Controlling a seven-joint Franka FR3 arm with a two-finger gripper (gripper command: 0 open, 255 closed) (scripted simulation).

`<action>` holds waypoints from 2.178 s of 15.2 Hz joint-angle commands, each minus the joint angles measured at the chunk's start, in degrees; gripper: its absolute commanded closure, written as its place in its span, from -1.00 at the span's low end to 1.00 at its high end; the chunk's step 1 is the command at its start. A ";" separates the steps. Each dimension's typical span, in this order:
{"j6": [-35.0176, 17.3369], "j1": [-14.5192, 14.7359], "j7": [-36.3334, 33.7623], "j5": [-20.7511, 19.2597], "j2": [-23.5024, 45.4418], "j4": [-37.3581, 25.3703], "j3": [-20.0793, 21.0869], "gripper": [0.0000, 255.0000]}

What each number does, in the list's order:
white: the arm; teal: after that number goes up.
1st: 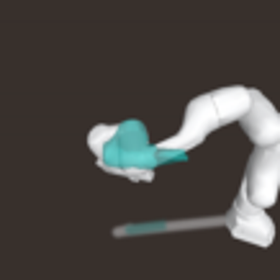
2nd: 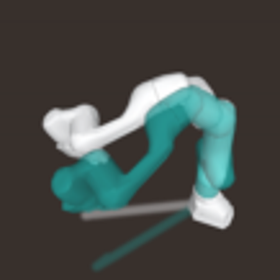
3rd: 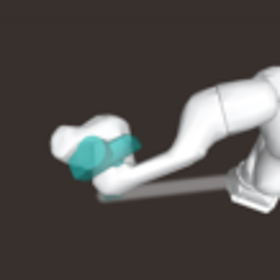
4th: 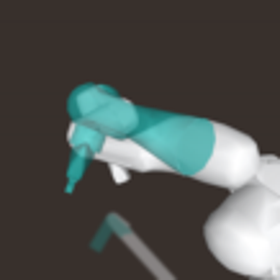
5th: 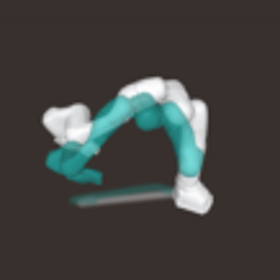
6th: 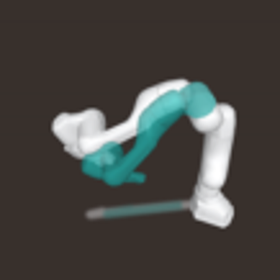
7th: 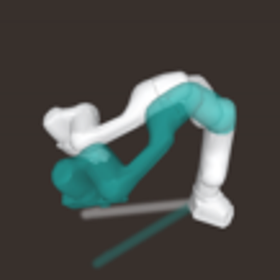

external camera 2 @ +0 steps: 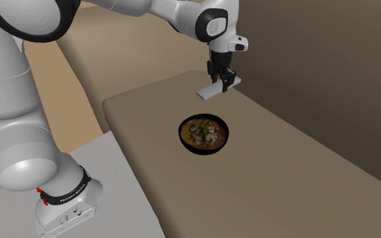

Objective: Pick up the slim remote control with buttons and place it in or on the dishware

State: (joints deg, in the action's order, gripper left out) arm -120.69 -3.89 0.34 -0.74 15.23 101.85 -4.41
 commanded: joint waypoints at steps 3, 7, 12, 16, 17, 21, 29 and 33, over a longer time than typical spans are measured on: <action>2.83 -0.08 0.19 -0.03 -0.99 -1.84 -0.07 1.00; 5.67 -0.07 0.22 -0.07 -1.71 -3.96 -0.09 1.00; 9.30 -0.06 0.28 -0.10 -2.35 -6.96 -0.10 1.00; 12.28 -0.06 0.34 -0.10 -2.64 -9.65 -0.11 1.00; 13.04 -0.07 0.36 -0.10 -2.68 -10.36 -0.11 1.00; 16.11 -0.08 0.43 -0.08 -2.71 -13.41 -0.12 1.00; 14.18 -2.34 4.59 -0.73 -14.47 0.13 -2.07 1.00; 13.07 -3.95 7.58 -1.53 -21.49 8.12 -3.72 1.00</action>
State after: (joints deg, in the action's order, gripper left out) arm -107.42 -7.45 7.22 -1.94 -3.68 107.22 -7.75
